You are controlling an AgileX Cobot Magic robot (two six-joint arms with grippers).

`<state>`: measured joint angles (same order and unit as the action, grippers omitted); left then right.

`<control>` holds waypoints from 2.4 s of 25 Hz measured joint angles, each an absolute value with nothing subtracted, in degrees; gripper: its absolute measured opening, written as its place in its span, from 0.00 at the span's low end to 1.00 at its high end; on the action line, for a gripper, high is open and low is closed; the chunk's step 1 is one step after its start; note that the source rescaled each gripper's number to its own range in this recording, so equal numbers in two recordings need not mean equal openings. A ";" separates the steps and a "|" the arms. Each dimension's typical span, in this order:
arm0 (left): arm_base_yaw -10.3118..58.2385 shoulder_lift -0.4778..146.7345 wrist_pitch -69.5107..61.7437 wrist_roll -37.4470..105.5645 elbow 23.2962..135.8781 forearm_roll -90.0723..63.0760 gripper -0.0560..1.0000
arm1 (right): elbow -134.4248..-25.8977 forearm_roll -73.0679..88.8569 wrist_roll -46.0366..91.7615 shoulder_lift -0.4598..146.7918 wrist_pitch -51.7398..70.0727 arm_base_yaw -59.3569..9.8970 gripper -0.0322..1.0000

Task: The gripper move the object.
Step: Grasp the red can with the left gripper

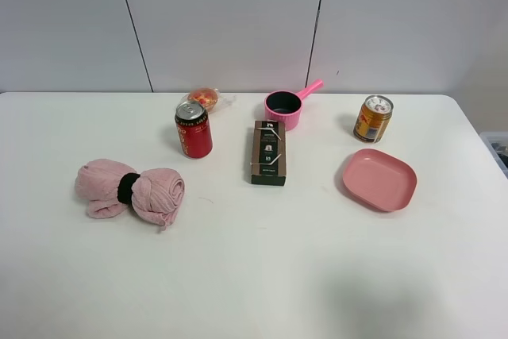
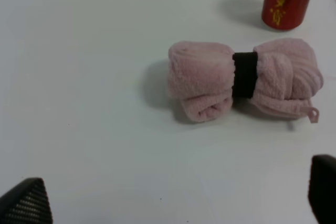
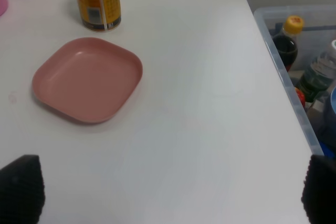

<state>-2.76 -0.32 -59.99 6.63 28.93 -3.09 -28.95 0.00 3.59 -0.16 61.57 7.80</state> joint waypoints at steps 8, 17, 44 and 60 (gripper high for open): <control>-2.76 -0.32 -59.99 6.63 28.93 -3.09 1.00 | -28.95 0.00 3.59 -0.16 61.57 7.80 1.00; -2.76 -0.32 -59.99 6.63 28.93 -3.09 1.00 | -28.95 0.00 3.59 -0.16 61.57 7.80 1.00; -2.76 3.09 -60.04 6.63 28.93 -3.17 1.00 | -28.95 0.00 3.59 -0.16 61.57 7.80 1.00; -2.76 50.17 -44.52 11.87 49.51 -8.53 1.00 | -28.95 0.00 3.59 -0.16 61.57 7.80 1.00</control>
